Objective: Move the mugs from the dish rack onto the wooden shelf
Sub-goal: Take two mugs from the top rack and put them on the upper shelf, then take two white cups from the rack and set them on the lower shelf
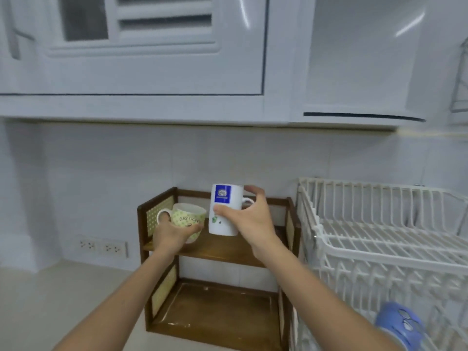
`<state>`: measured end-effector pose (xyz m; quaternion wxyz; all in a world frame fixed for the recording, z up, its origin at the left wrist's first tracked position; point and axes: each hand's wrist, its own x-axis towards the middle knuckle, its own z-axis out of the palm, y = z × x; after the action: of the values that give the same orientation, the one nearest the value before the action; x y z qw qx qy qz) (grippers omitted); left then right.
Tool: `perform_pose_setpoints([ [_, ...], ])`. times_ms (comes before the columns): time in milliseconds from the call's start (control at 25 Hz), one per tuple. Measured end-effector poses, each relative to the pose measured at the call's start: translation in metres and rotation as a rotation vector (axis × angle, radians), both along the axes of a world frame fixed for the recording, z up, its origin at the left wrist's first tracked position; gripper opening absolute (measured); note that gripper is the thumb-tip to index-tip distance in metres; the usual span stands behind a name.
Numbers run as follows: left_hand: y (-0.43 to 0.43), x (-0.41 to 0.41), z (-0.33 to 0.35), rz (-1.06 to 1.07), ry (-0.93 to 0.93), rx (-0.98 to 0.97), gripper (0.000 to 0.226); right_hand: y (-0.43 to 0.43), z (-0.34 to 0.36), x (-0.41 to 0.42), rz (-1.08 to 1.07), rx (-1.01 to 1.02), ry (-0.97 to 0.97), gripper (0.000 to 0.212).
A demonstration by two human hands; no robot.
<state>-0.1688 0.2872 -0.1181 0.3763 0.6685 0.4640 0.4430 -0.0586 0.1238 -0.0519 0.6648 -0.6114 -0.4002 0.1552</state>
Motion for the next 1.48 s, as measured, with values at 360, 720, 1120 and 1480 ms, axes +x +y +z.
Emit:
perform_pose_setpoints([
  [360,0.059,0.03,-0.023,-0.031,0.072,-0.053,0.08,0.104,-0.059,0.048,-0.233,-0.307,-0.163,0.083],
  [720,0.076,0.026,-0.033,-0.051,0.118,0.04,0.082,0.123,-0.083,0.069,-0.183,-0.348,-0.309,0.077],
  [1120,-0.019,0.008,-0.044,-0.075,0.113,0.251,0.058,0.022,-0.076,0.001,-0.151,-0.361,-0.546,0.073],
  [1480,-0.215,-0.01,-0.114,-0.772,-0.034,0.654,0.019,-0.212,-0.163,0.013,-0.212,-0.362,-0.728,0.03],
])
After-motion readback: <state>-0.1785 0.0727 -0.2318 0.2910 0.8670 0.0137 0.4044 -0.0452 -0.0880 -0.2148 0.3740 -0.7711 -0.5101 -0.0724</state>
